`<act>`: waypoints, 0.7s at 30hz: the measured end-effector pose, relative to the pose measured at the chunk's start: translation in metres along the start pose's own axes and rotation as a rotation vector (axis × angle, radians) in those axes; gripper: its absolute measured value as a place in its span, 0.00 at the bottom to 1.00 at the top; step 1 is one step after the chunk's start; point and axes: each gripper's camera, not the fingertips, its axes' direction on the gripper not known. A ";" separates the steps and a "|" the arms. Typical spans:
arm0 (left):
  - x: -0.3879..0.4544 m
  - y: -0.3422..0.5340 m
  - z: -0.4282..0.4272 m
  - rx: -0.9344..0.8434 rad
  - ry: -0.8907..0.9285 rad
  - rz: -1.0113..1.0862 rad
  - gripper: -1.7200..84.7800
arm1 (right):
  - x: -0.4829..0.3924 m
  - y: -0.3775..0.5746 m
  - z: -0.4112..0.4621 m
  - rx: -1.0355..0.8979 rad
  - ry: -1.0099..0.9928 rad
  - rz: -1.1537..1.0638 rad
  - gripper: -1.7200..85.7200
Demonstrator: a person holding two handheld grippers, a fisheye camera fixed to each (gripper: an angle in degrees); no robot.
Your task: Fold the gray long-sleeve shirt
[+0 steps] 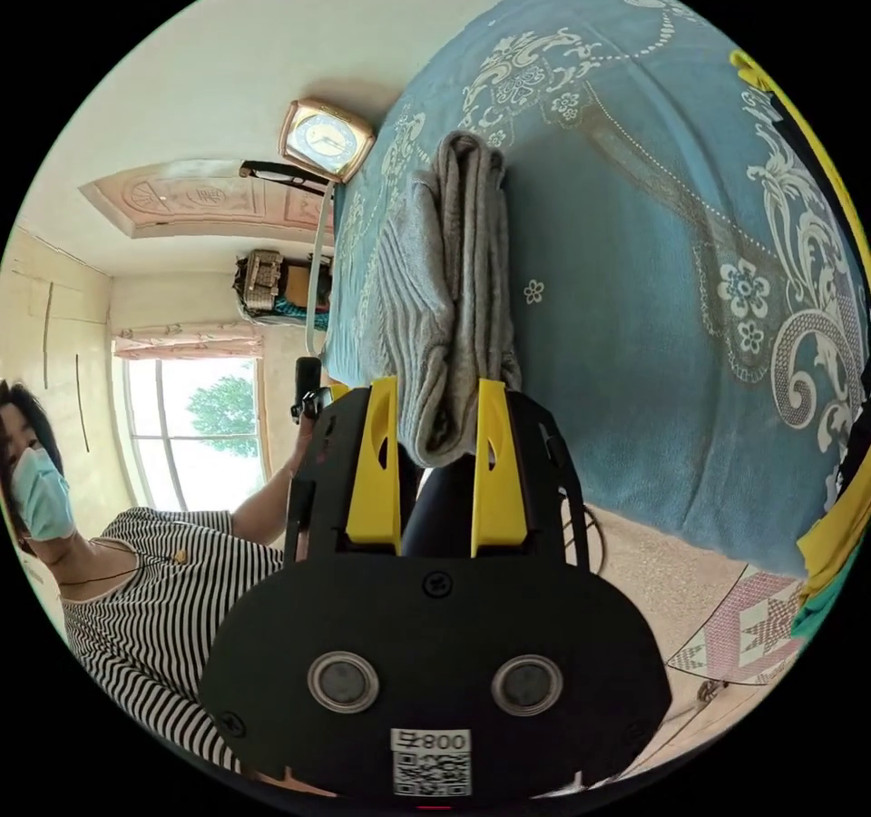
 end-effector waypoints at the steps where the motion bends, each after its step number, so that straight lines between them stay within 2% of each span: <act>1: -0.005 -0.003 0.004 -0.017 0.030 -0.010 0.23 | 0.011 -0.001 0.000 0.006 -0.044 0.020 0.17; 7: -0.015 -0.006 0.002 -0.026 0.089 -0.022 0.23 | 0.051 0.010 0.003 0.048 -0.039 0.083 0.20; 12: -0.020 -0.008 0.004 -0.064 0.085 -0.017 0.21 | 0.082 0.003 0.045 -0.045 -0.093 0.106 0.21; 16: -0.020 -0.010 0.011 -0.086 0.057 -0.023 0.18 | 0.110 -0.004 0.064 -0.053 -0.129 0.130 0.19; 21: -0.025 -0.004 0.020 -0.084 0.146 -0.061 0.15 | 0.149 -0.005 0.081 -0.067 -0.207 0.154 0.16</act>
